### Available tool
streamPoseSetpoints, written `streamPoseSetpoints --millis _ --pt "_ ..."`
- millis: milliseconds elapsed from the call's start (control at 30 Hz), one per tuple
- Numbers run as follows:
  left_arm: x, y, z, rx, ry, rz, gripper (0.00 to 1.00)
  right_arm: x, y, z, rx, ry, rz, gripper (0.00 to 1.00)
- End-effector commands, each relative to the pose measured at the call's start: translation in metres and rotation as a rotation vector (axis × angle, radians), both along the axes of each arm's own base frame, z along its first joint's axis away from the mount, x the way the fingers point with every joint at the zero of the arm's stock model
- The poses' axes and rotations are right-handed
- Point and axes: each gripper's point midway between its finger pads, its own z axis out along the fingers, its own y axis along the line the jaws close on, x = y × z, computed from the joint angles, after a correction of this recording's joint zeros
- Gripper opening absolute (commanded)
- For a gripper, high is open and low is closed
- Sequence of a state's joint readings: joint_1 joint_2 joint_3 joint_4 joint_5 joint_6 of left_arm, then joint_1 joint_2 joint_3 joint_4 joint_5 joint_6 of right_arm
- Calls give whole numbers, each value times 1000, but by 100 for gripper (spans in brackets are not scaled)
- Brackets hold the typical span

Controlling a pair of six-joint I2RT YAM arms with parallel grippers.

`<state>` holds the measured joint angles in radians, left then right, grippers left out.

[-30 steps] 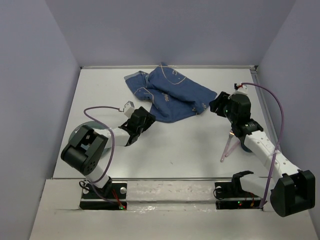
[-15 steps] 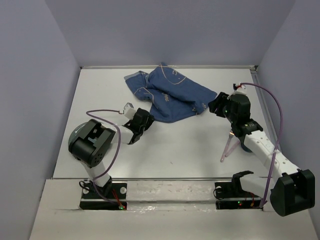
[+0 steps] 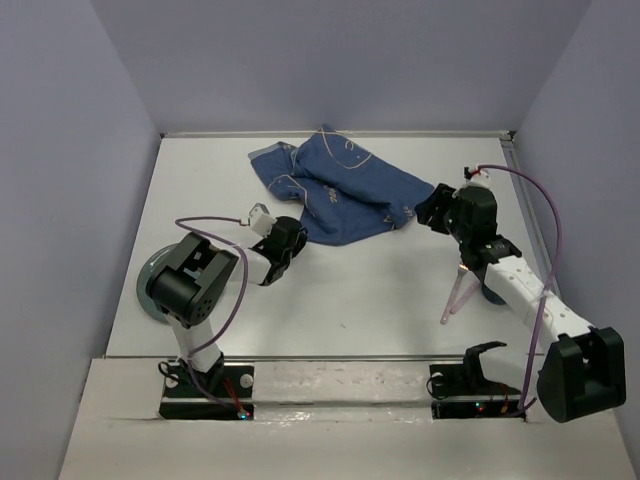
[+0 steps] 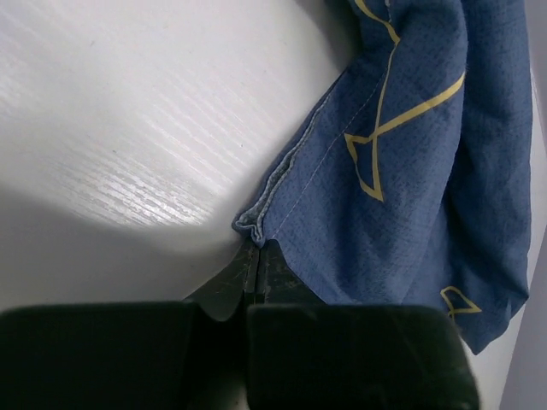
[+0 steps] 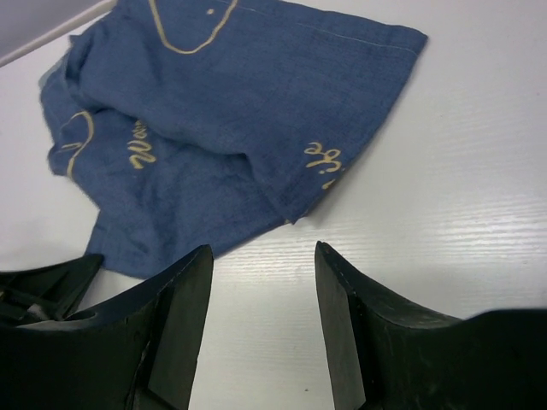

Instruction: Set the dinner table for one person

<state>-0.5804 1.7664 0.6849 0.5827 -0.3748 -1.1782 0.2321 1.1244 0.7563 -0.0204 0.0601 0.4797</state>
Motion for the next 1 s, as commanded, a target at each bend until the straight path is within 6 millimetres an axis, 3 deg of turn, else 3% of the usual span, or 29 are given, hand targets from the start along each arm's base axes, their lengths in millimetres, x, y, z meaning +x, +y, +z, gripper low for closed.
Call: streamPoseSetpoints --millis 0,33,100,133,233,367,533,567,633,667,733,767,800,967 --pt "14 13 25 66 -108 13 0 23 -30 -20 14 44 -135 58" --pt "13 16 36 74 -134 12 0 25 -36 -26 15 61 -159 59" --pt "8 25 40 124 -150 14 0 36 -50 -40 -4 98 -219 59" --pt "7 29 51 125 -175 22 0 40 -51 -43 -9 107 -230 59" --pt "-1 39 57 153 -195 27 0 56 -52 -64 -23 162 -254 60" --pt "-6 44 62 172 -213 21 0 78 -61 -90 -36 199 -332 59" --pt "-12 48 59 184 -220 9 0 106 -58 -106 14 204 -380 54" --pt "-12 47 59 182 -221 4 0 109 -58 -118 11 223 -388 53" --pt "-13 46 57 177 -224 -11 0 125 -55 -117 24 209 -388 52" --pt "-13 45 59 173 -231 -14 0 129 -59 -130 20 234 -399 51" --pt "-14 42 59 170 -232 -30 0 141 -56 -130 33 229 -394 49" --pt "-14 40 60 171 -236 -42 0 143 -61 -141 38 246 -411 47" --pt "-13 40 60 173 -239 -47 0 150 -58 -138 46 238 -400 42" --pt "-14 40 64 172 -249 -61 0 165 -60 -136 38 238 -395 40"
